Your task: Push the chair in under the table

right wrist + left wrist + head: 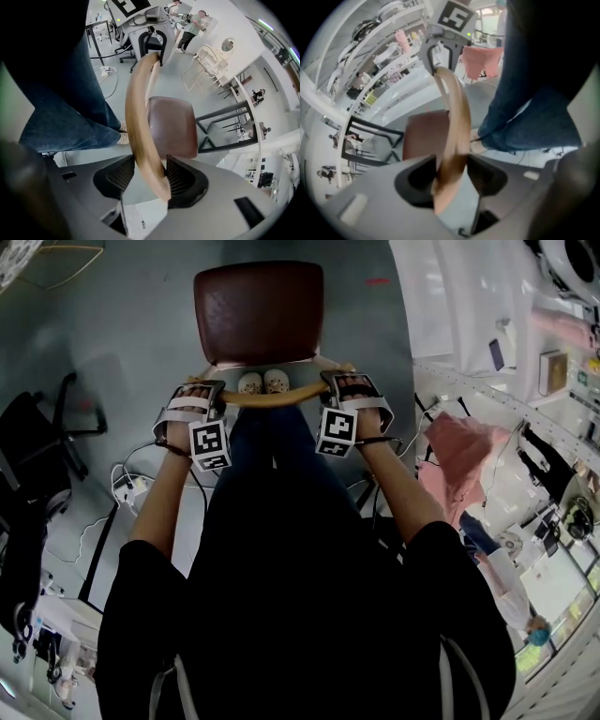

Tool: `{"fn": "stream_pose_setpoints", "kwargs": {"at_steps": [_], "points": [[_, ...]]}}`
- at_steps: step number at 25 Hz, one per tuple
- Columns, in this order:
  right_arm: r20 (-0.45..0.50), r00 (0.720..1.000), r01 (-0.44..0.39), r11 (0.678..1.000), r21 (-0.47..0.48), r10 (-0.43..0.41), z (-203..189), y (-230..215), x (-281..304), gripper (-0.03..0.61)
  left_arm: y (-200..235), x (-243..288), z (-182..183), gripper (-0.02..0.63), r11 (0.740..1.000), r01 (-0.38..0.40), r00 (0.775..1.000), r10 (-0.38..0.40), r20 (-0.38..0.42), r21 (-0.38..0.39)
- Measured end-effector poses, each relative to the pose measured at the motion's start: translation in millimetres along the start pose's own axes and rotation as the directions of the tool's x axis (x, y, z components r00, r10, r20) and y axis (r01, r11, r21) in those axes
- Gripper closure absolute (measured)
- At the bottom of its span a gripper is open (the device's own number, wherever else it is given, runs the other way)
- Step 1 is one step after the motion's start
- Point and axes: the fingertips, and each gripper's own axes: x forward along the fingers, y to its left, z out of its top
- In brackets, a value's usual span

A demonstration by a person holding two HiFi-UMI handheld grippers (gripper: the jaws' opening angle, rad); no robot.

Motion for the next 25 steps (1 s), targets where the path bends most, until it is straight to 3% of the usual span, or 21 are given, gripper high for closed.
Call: {"fn": "stream_pose_setpoints", "kwargs": {"at_steps": [5,9,25], "points": [[0.0,0.999,0.039,0.997,-0.071,-0.039,3.7,-4.5,-0.5,0.377,2.3,6.5,-9.5,0.414,0.997,-0.043,0.997,0.047,-0.062,0.059],[0.011,0.999,0.045,0.994,-0.098,-0.044,11.4,-14.8,1.5,0.382,13.4,8.4,-21.0,0.411,0.997,-0.054,0.994,0.058,-0.096,0.048],[-0.042,0.996,0.077,0.994,-0.083,-0.08,9.4,-77.3,17.8,0.383,73.2,21.3,-36.3,0.414,0.997,-0.071,0.989,0.075,-0.125,0.037]]}}
